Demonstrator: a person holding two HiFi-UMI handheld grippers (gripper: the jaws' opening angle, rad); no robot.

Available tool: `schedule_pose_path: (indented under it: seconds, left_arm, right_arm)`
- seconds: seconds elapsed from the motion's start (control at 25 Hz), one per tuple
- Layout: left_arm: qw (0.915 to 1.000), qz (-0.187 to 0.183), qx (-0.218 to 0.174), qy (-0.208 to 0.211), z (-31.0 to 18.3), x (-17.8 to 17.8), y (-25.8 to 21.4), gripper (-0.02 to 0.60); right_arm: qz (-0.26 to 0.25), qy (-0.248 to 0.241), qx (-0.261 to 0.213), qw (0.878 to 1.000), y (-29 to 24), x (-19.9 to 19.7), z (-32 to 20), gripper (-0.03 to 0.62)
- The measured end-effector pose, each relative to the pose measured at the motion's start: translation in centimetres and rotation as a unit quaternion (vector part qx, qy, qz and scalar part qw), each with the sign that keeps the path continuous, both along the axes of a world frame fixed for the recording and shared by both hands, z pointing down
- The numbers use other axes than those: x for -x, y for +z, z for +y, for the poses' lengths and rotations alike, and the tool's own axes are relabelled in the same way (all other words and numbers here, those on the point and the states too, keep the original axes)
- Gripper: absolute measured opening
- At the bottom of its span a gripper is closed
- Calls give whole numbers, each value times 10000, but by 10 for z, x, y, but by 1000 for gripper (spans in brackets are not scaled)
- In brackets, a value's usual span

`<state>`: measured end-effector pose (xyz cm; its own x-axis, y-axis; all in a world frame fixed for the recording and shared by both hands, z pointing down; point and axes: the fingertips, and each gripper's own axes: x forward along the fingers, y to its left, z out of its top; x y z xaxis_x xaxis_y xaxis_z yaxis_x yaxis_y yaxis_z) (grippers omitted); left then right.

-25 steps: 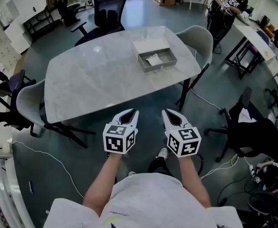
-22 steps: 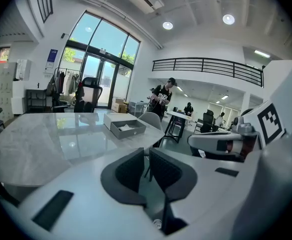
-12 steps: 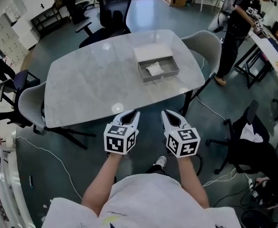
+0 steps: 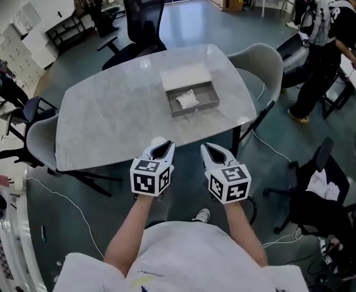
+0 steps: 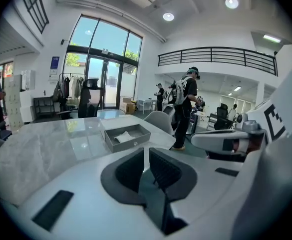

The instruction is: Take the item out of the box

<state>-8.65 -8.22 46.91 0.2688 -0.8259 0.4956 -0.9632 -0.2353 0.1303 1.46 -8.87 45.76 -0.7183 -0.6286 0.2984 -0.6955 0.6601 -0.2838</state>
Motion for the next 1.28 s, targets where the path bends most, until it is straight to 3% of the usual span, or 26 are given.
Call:
schedule_pose_path:
  seconds: [0.36, 0.84, 1.28]
  left_arm:
    - [9999, -126, 44, 26, -30, -27, 3, 35]
    - [9998, -43, 130, 136, -84, -25, 20, 35]
    - [9972, -444, 247, 552, -168, -19, 40, 35]
  right_arm:
    - [-16, -108, 59, 9999, 4, -24, -23, 5]
    - [210, -218, 39, 9995, 8, -19, -74, 5]
    - [433, -24, 159, 9989, 23, -18, -143, 5]
